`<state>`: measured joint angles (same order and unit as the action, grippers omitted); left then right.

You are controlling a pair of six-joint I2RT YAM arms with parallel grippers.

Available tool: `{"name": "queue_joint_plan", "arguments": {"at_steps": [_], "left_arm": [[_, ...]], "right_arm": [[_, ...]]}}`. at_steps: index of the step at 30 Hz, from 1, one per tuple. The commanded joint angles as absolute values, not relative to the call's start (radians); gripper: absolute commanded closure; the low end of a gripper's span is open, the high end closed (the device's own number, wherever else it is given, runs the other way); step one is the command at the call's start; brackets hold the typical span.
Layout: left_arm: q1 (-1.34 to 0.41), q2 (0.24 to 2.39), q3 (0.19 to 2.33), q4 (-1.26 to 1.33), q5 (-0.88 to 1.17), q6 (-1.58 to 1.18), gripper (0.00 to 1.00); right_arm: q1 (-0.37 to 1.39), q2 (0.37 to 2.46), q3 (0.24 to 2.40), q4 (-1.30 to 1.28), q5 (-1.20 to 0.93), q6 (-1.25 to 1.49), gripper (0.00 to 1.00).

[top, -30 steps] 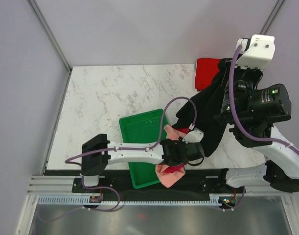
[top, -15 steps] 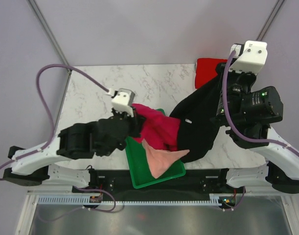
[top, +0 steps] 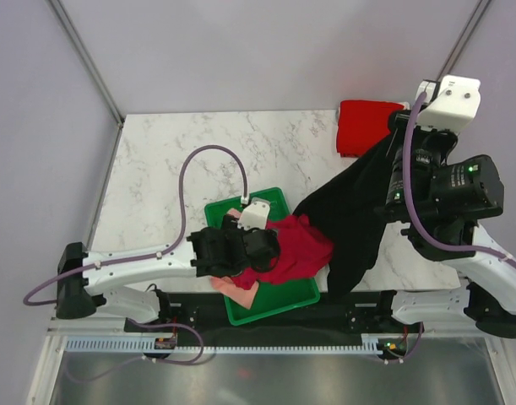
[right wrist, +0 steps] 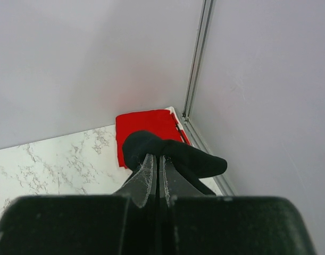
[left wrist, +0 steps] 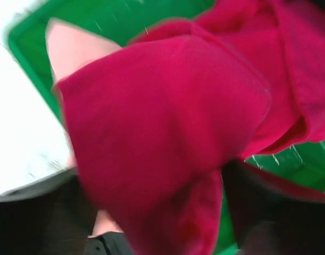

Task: Fold and stack the t-shirts

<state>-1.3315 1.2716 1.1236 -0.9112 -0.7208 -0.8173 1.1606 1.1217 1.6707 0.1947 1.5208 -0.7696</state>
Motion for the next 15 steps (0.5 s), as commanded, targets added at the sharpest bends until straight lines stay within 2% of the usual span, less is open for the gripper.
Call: {"name": "queue_joint_plan", "arguments": {"at_steps": [1,6,10,15], "left_arm": [[-1.234,1.328,1.092,-0.801,-0.454,-0.844,0.01],[-1.221,1.310,1.036,-0.834,-0.451,-0.920,0.00],[-1.070,1.253,0.954,-0.880,-0.393,-0.954,0.01],[-0.919,1.275,0.847,-0.881,-0.328,-0.963,0.07]], "right_arm": [[1.155,1.106,1.666,0.196,1.572,-0.762,1.00],[1.155,1.092,1.629,0.193,1.585,-0.749,1.00],[1.157,1.059,1.582,0.163,1.606,-0.704,1.00],[1.157,1.023,1.487,0.111,1.654,-0.634,1.00]]}}
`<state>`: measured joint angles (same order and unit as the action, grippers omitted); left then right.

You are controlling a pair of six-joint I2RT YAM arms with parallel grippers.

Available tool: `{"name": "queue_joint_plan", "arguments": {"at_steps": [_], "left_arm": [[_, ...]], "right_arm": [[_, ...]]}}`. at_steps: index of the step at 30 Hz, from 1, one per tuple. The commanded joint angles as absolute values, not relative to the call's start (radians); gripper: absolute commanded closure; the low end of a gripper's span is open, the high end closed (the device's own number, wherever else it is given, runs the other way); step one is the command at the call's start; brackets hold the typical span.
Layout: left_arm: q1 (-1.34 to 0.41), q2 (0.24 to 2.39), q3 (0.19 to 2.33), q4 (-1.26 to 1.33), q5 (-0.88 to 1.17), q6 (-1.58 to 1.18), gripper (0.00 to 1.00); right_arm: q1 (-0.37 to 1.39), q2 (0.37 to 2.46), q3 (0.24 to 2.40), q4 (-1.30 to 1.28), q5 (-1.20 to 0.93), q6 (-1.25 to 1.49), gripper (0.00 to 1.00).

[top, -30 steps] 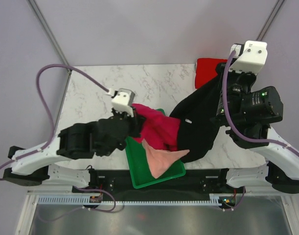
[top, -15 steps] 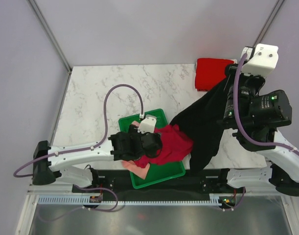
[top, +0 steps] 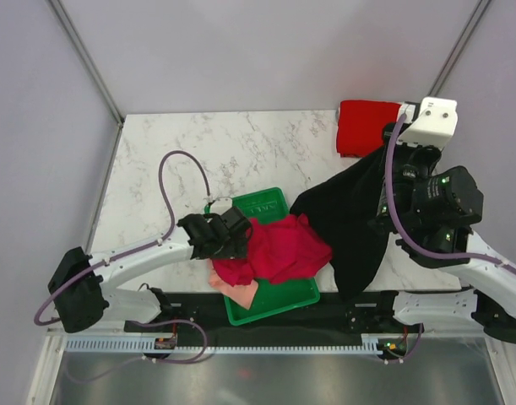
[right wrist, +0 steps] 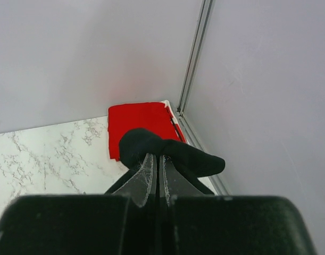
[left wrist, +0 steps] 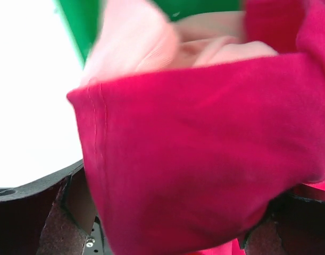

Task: Fold and stack the t-shirts

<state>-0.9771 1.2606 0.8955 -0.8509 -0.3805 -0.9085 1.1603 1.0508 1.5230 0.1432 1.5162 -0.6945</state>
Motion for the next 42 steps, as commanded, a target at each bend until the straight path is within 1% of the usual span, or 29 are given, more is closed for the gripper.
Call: {"name": "queue_joint_plan", "arguments": {"at_steps": [1,5,7,8,9,10,11,12,13,15,16,17,18,21,22,24,25,26,28,30,31,32,35,37,39,40,41,42], "left_arm": [[-0.885,1.287,0.839,-0.881,-0.321,-0.968,0.07],[-0.821,1.364,0.818,-0.839,-0.284,-0.956,0.06],[-0.789,1.403,0.812,-0.809,-0.249,-0.943,0.10],[-0.775,1.413,0.802,-0.789,-0.239,-0.933,0.20],[-0.759,1.426,0.798,-0.755,-0.229,-0.922,0.35],[-0.721,1.445,0.793,-0.730,-0.198,-0.911,0.65],[-0.701,1.454,0.785,-0.709,-0.186,-0.885,0.78],[-0.675,1.463,0.787,-0.683,-0.170,-0.870,0.96],[-0.610,1.473,0.793,-0.683,-0.163,-0.856,0.98],[-0.525,1.473,0.824,-0.684,-0.160,-0.784,0.98],[-0.424,1.465,0.837,-0.686,-0.155,-0.757,0.98],[-0.369,1.454,0.865,-0.687,-0.150,-0.709,0.98],[-0.250,1.453,0.882,-0.687,-0.121,-0.689,0.98],[-0.083,1.482,0.954,-0.683,-0.081,-0.643,0.98],[-0.002,1.500,0.978,-0.680,-0.052,-0.641,0.98],[0.099,1.564,1.037,-0.660,-0.011,-0.660,0.98],[0.174,1.592,1.055,-0.646,0.052,-0.670,0.98],[0.207,1.618,1.090,-0.617,0.076,-0.707,0.98],[0.297,1.715,1.129,-0.594,0.156,-0.753,0.98],[0.339,1.778,1.189,-0.557,0.186,-0.831,0.98],[0.362,1.822,1.209,-0.540,0.186,-0.857,0.98],[0.368,1.845,1.242,-0.523,0.178,-0.909,0.98],[0.374,1.914,1.339,-0.485,0.172,-0.981,0.98],[0.371,1.910,1.370,-0.470,0.138,-1.040,0.98],[0.367,1.917,1.423,-0.456,0.115,-1.107,0.98],[0.371,1.930,1.445,-0.456,0.114,-1.138,0.98],[0.373,1.959,1.486,-0.456,0.115,-1.187,0.98],[0.374,1.971,1.503,-0.454,0.112,-1.209,0.98]], "right_arm": [[1.161,1.017,1.470,0.106,1.678,-0.611,1.00],[1.193,0.997,1.385,0.100,1.723,-0.583,0.98],[1.215,0.994,1.370,0.100,1.736,-0.574,0.96],[1.223,0.993,1.355,0.101,1.749,-0.566,0.96],[1.235,0.991,1.348,0.100,1.752,-0.561,0.95],[1.241,0.992,1.330,0.101,1.758,-0.558,0.94],[1.249,0.991,1.321,0.101,1.766,-0.558,0.92],[1.250,0.994,1.310,0.104,1.778,-0.558,0.91],[1.258,0.996,1.295,0.104,1.787,-0.561,0.86],[1.261,0.996,1.281,0.121,1.805,-0.574,0.80],[1.262,0.993,1.264,0.142,1.812,-0.587,0.74],[1.266,0.988,1.253,0.175,1.815,-0.613,0.71],[1.267,0.982,1.218,0.296,1.819,-0.708,0.66],[1.269,0.985,1.178,0.460,1.822,-0.799,0.61],[1.270,0.989,1.167,0.460,1.827,-0.795,0.56],[1.272,1.006,1.158,0.478,1.830,-0.793,0.47],[1.276,1.012,1.148,0.486,1.832,-0.796,0.38],[1.275,1.022,1.141,0.491,1.836,-0.802,0.33],[1.279,1.045,1.120,0.535,1.845,-0.827,0.28],[1.284,1.061,1.094,0.615,1.861,-0.873,0.26],[1.285,1.065,1.059,0.645,1.865,-0.887,0.20],[1.289,1.071,1.037,0.681,1.873,-0.899,0.18],[1.304,1.100,0.921,0.943,1.887,-1.049,0.11],[1.322,1.133,0.858,0.989,1.888,-1.005,0.06],[1.353,1.204,0.833,1.029,1.888,-0.982,0.04],[1.361,1.241,0.813,1.084,1.888,-1.023,0.03],[1.365,1.337,0.807,1.182,1.888,-1.091,0.02],[1.376,1.397,0.802,1.494,1.888,-1.215,0.02]]}}
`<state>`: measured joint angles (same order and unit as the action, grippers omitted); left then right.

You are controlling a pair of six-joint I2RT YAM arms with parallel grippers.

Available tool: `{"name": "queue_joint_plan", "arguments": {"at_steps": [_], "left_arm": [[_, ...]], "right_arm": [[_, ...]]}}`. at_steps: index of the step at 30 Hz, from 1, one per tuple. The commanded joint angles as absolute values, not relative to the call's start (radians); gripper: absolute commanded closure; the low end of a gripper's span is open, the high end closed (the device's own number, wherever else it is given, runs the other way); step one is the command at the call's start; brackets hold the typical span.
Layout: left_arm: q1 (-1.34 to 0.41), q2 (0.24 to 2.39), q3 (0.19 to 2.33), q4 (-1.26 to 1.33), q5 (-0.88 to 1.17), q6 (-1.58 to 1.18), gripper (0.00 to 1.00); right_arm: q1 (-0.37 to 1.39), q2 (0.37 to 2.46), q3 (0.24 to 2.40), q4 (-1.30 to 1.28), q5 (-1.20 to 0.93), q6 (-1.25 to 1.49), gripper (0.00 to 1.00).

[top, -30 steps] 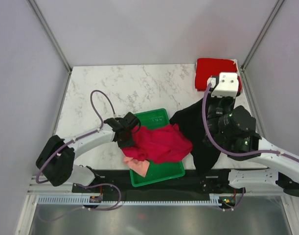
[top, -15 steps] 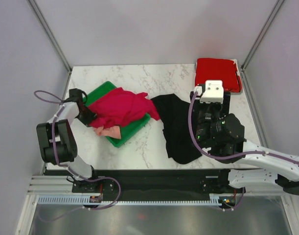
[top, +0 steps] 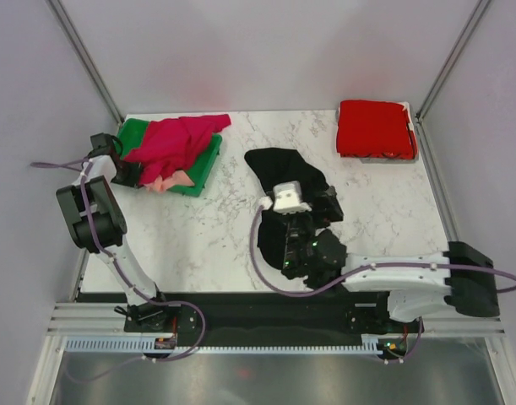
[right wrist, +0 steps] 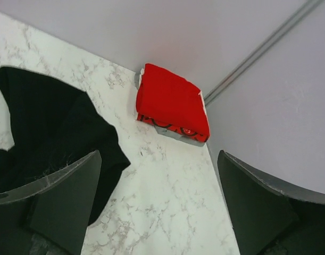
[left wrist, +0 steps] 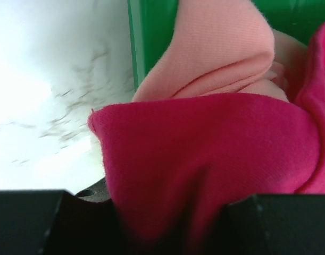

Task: Fold and stack the t-shirts

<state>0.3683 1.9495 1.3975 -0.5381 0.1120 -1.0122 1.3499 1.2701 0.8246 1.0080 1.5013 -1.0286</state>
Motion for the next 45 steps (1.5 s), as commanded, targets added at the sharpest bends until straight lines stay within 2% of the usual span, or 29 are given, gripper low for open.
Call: {"name": "queue_joint_plan", "arguments": {"at_steps": [1,2,5,11,12,13,15,16,19,22,25,30,34,35,40,41,42,44,45], "left_arm": [[0.374,1.980,1.517,-0.448,0.100,-1.238,0.98],[0.374,1.991,1.514,-0.433,0.098,-1.288,0.98],[0.371,2.045,1.534,-0.384,0.103,-1.336,0.98],[0.371,2.226,1.673,-0.304,0.133,-1.358,0.98],[0.370,2.250,1.699,-0.290,0.152,-1.358,0.96],[0.367,2.307,1.768,-0.276,0.155,-1.350,0.77],[0.354,2.373,1.885,-0.291,0.175,-1.300,0.58],[0.345,2.447,2.025,-0.310,0.170,-1.231,0.42],[0.328,2.542,2.256,-0.446,0.169,-1.145,0.31],[0.327,2.539,2.246,-0.443,0.241,-1.094,0.30],[0.305,2.387,2.096,-0.445,0.219,-0.999,0.30],[0.299,2.090,1.867,-0.494,0.178,-0.849,0.30],[0.276,1.962,1.718,-0.495,0.193,-0.650,0.30],[0.269,1.953,1.710,-0.499,0.196,-0.608,0.30],[0.250,1.957,1.753,-0.618,0.032,-0.514,0.27],[0.252,1.985,1.775,-0.646,0.025,-0.514,0.26],[0.256,1.990,1.787,-0.664,0.043,-0.511,0.26],[0.271,1.977,1.813,-0.664,0.210,-0.540,0.23],[0.275,1.959,1.806,-0.649,0.262,-0.555,0.17]], "right_arm": [[1.377,1.467,0.820,1.666,1.891,-1.450,0.02],[1.384,1.602,0.842,1.718,1.891,-1.497,0.02],[1.404,1.814,0.939,1.759,1.890,-1.612,0.02],[1.391,2.038,1.066,1.761,1.887,-1.793,0.02],[1.378,2.046,1.077,1.761,1.887,-1.807,0.02],[1.368,2.048,1.083,1.761,1.887,-1.821,0.02],[1.338,2.026,1.091,1.759,1.887,-1.854,0.02],[1.327,2.014,1.103,1.759,1.887,-1.870,0.02],[1.293,1.991,1.140,1.759,1.887,-1.949,0.02],[1.270,1.993,1.163,1.759,1.890,-2.063,0.02],[1.252,2.023,1.155,1.758,1.891,-2.240,0.02],[1.244,1.951,1.203,1.727,1.890,-2.218,0.02],[1.238,1.925,1.150,1.736,1.881,-2.232,0.02],[1.242,1.896,1.175,1.761,1.876,-2.250,0.02],[1.255,1.789,1.661,1.758,1.888,-2.247,0.02],[1.259,1.760,1.701,1.756,1.890,-2.243,0.02],[1.279,1.744,1.712,1.755,1.888,-2.246,0.02],[1.327,1.700,1.643,1.759,1.890,-2.246,0.02],[1.400,1.681,1.579,1.761,1.887,-2.221,0.02]]}}
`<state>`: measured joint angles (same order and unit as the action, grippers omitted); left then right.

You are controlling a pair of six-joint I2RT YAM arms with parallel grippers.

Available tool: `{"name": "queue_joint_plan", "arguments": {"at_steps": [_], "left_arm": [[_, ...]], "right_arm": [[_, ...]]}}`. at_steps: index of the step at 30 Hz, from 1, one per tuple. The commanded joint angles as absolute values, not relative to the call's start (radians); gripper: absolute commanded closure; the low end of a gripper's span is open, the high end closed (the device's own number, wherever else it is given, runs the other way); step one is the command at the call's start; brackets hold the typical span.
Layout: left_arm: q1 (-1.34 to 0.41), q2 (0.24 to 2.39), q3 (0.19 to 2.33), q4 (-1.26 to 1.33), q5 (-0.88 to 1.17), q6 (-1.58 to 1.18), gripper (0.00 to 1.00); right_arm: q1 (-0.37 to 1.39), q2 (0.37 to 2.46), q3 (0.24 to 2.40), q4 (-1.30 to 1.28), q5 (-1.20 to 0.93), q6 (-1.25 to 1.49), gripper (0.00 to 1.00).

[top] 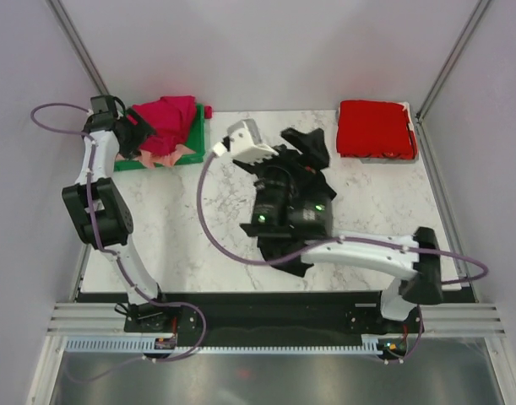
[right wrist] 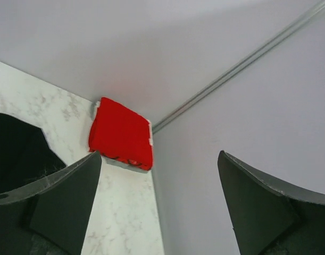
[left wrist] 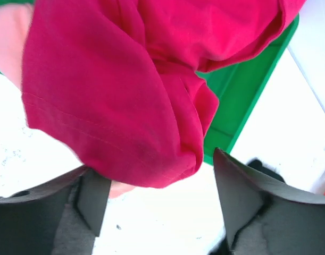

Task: Fold and stack the t-shirts

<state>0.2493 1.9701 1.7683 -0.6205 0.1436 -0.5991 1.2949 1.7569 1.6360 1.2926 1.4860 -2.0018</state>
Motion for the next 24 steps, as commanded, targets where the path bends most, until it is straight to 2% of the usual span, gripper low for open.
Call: {"name": "queue_joint_plan", "arguments": {"at_steps": [1,2,3,6,10,14,16,17,18,19,20,21,24], "left_arm": [[0.267,1.932,1.795,-0.626,0.256,-0.554,0.11],[0.256,1.907,1.787,-0.603,0.239,-0.540,0.01],[0.227,1.867,1.784,-0.585,0.197,-0.519,0.00],[0.164,1.823,1.828,-0.595,0.082,-0.398,0.00],[0.152,1.752,1.804,-0.632,0.049,-0.341,0.00],[0.147,1.642,1.746,-0.652,-0.040,-0.290,0.00],[0.146,1.588,1.721,-0.650,-0.054,-0.262,0.00],[0.144,1.569,1.714,-0.650,-0.057,-0.259,0.00],[0.146,1.556,1.707,-0.650,-0.046,-0.256,0.00],[0.147,1.546,1.698,-0.650,-0.037,-0.249,0.00],[0.146,1.533,1.694,-0.650,-0.034,-0.245,0.00],[0.143,1.529,1.687,-0.652,-0.020,-0.238,0.00],[0.140,1.503,1.663,-0.653,0.064,-0.242,0.00]], "right_arm": [[1.443,1.652,1.559,1.761,1.875,-2.215,0.02],[1.491,1.643,1.551,1.761,1.861,-2.217,0.02],[1.588,1.632,1.568,1.761,1.839,-2.221,0.02],[1.713,1.621,1.630,1.759,1.789,-2.269,0.02],[1.749,1.567,1.647,1.758,1.810,-2.269,0.02],[1.893,1.392,1.741,1.720,1.787,-2.065,0.02],[1.983,1.247,1.700,1.648,1.750,-1.849,0.02],[2.015,1.185,1.651,1.285,1.737,-1.706,0.02],[2.064,1.127,1.591,0.988,1.727,-1.206,0.02],[2.100,1.039,1.615,0.626,1.698,-0.920,0.02],[2.152,1.017,1.667,0.012,1.687,-0.627,0.02],[2.269,0.991,1.710,-0.117,1.728,-0.430,0.02],[2.403,0.856,1.559,-0.115,1.770,-0.379,0.02]]}}
